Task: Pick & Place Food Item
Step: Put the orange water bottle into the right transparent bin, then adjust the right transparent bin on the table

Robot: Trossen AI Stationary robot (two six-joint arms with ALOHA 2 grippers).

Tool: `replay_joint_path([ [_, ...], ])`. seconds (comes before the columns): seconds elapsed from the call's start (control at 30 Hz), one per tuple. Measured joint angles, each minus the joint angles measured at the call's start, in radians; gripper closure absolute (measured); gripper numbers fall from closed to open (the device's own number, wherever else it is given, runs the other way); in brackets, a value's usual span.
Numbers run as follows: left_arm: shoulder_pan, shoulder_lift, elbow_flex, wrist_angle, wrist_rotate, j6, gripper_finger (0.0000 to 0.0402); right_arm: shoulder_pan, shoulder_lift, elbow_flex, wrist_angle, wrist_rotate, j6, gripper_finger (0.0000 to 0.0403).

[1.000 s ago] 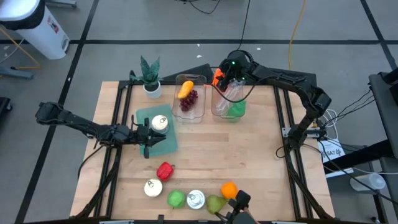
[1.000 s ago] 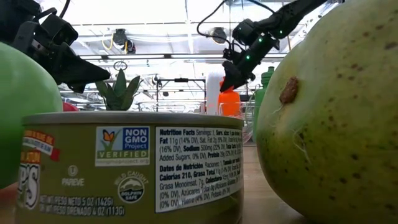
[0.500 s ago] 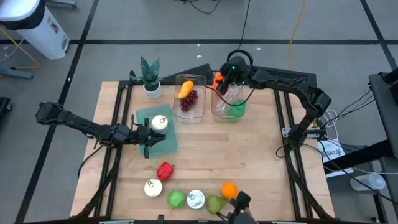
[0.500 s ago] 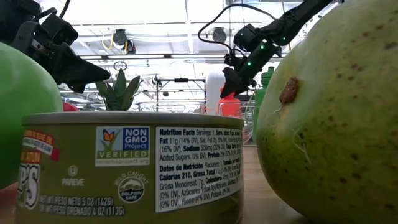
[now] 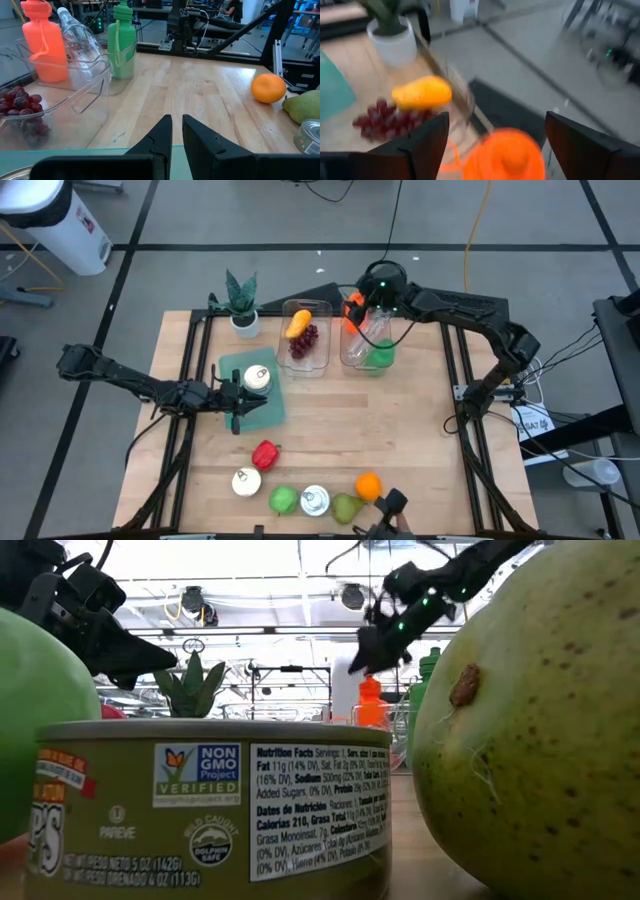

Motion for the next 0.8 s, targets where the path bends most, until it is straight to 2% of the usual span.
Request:
replay_joint_path([
  [0.17, 0.0, 0.0, 0.0, 0.0, 0.0, 0.002, 0.0352, 0.028, -0.138, 0.0, 0.052, -0.016, -0.087, 0.0075],
  [0.27, 0.0, 0.0, 0.0, 0.005, 0.0, 0.003, 0.0352, 0.071, -0.265, 0.0, 0.043, -0.163, -0.162, 0.0078],
  [0.33, 0.0, 0.0, 0.0, 0.006, 0.0, 0.005, 0.0352, 0.111, -0.356, 0.0, 0.019, -0.278, -0.193, 0.0096],
  [0.4, 0.0, 0.0, 0.0, 0.006, 0.0, 0.005, 0.0352, 0.154, -0.442, 0.0, -0.003, -0.336, -0.197, 0.0127],
  [0.47, 0.0, 0.0, 0.0, 0.006, -0.001, 0.008, 0.0352, 0.196, -0.524, 0.0, -0.05, -0.349, -0.196, 0.0171],
  [0.6, 0.0, 0.0, 0.0, 0.006, -0.001, 0.016, 0.0352, 0.263, -0.663, -0.011, -0.165, -0.344, -0.166, 0.0285],
  [0.7, 0.0, 0.0, 0.0, 0.007, -0.001, 0.017, 0.0352, 0.312, -0.749, -0.08, -0.208, -0.348, -0.103, 0.0371],
  [0.73, 0.0, 0.0, 0.0, 0.007, -0.001, 0.017, 0.0352, 0.329, -0.776, -0.114, -0.217, -0.35, -0.093, 0.0386],
  [0.8, 0.0, 0.0, 0.0, 0.008, -0.001, 0.017, 0.0352, 0.365, -0.83, -0.196, -0.225, -0.351, -0.063, 0.039],
])
